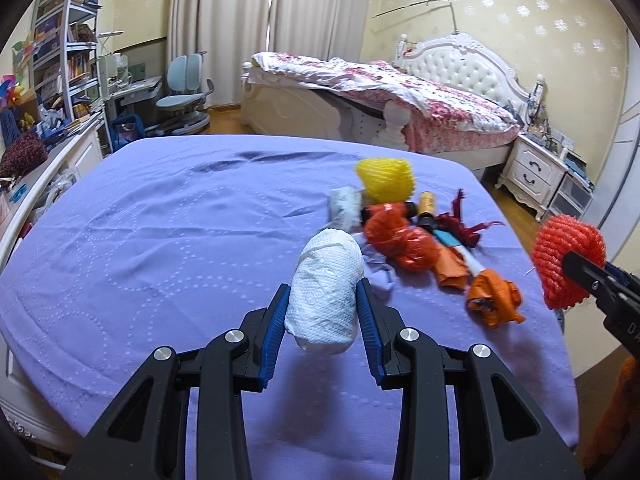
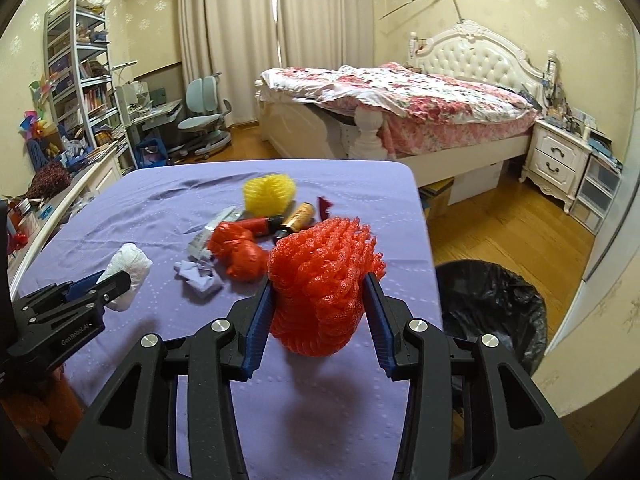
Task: Collect trash
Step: 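Carry the tissue and mesh net over the black bin with both tools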
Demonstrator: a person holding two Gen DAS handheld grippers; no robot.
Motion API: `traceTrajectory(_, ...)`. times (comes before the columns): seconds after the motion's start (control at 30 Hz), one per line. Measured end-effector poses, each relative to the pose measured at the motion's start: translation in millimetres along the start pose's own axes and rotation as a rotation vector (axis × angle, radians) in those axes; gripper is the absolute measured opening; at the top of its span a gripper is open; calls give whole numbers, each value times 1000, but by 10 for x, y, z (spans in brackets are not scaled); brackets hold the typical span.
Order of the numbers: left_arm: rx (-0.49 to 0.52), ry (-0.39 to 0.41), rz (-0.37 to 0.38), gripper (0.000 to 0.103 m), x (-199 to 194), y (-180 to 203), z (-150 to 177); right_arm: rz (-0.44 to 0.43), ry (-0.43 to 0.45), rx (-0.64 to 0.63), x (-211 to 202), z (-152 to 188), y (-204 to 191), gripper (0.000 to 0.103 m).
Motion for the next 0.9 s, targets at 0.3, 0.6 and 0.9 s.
traceTrajectory(0.3,61,8,38,36,42,421,-66,49,-2,53,11,114,399,43)
traceTrajectory(0.6,126,10,117,36,120,1001,-97,106,-2,126,-9,213,897,43)
traceTrajectory(0.9,199,-10,200,36,313,1709,-150,171,1,195,-1,251,1450,43)
Point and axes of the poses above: each gripper's, at about its wrist camera, not at the fingertips, and x roughly the way its jaws point, y to its right, z to its underside, the point moved 5 cm from there along x, roughly the way its jaws point, and after that the axes turned 1 degree about -y, right-handed, at the moved point
